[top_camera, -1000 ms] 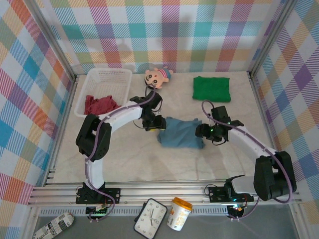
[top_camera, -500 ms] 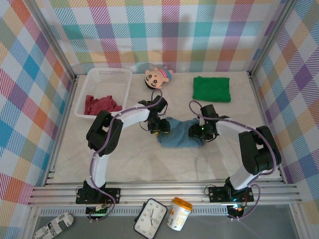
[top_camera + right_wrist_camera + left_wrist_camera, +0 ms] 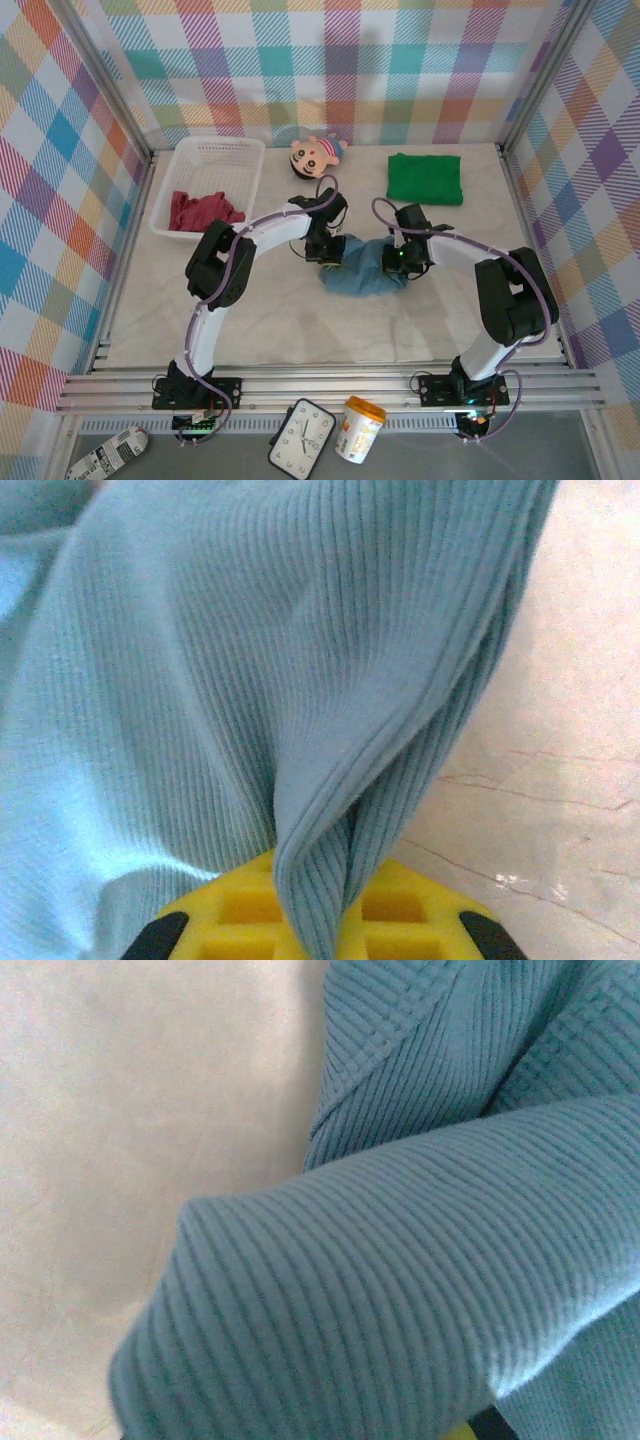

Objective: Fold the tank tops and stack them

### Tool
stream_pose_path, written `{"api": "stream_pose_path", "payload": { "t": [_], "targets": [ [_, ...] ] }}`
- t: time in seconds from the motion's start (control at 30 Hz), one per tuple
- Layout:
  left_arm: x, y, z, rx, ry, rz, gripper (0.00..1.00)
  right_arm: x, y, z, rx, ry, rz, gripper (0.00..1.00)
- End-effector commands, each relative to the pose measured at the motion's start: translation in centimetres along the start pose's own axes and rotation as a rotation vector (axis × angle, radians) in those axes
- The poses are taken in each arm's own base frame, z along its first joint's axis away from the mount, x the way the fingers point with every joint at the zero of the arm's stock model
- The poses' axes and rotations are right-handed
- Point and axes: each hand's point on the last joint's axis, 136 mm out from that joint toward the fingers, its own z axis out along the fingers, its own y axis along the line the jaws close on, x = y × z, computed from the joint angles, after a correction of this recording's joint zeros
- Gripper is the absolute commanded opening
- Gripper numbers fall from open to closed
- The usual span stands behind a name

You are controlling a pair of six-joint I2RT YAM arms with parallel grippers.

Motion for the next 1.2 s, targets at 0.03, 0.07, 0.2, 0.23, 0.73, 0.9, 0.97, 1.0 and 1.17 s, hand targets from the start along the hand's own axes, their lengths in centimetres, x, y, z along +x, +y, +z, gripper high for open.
{"api": "stream_pose_path", "payload": {
  "t": [0.03,0.07,0.2,0.23,0.73,0.9,0.97,1.0,1.17],
  "targets": [
    [-2.4,-1.4,-1.7,0.023,-0.030,0.031,0.00,-4.3,1.3,-4.1,-0.081,-0.111,-0.017,0.03],
    [-3.5,-1.5,-2.3,0.028,-0.050,0.028,0.00,-5.3,1.1,-4.8,-0.083,-0.134,-0.020,0.03],
    [-7.9,-2.3,-5.0,0.071,-0.142,0.022,0.00,-9.2,0.8,-7.3,-0.110,-0.212,-0.047,0.02],
    [-8.8,-2.5,-5.5,0.081,-0.159,0.022,0.00,-10.0,0.7,-7.8,-0.111,-0.229,-0.056,0.02],
    [-22.4,-7.5,-10.2,0.353,-0.579,0.099,0.00,-23.2,-6.3,-13.6,0.062,-0.490,-0.086,0.02],
    [-24.9,-9.3,-9.0,0.432,-0.667,0.120,0.00,-25.1,-10.5,-14.0,0.124,-0.530,-0.040,0.02],
    [-25.6,-10.0,-8.4,0.450,-0.712,0.146,0.00,-25.5,-11.7,-13.9,0.129,-0.540,-0.022,0.02],
    [-26.0,-10.3,-8.2,0.461,-0.736,0.155,0.00,-25.7,-12.2,-13.8,0.131,-0.545,-0.015,0.02],
    [-27.6,-11.7,-7.9,0.500,-0.859,0.201,0.00,-26.0,-14.4,-13.3,0.139,-0.558,0.032,0.02]
  ]
}}
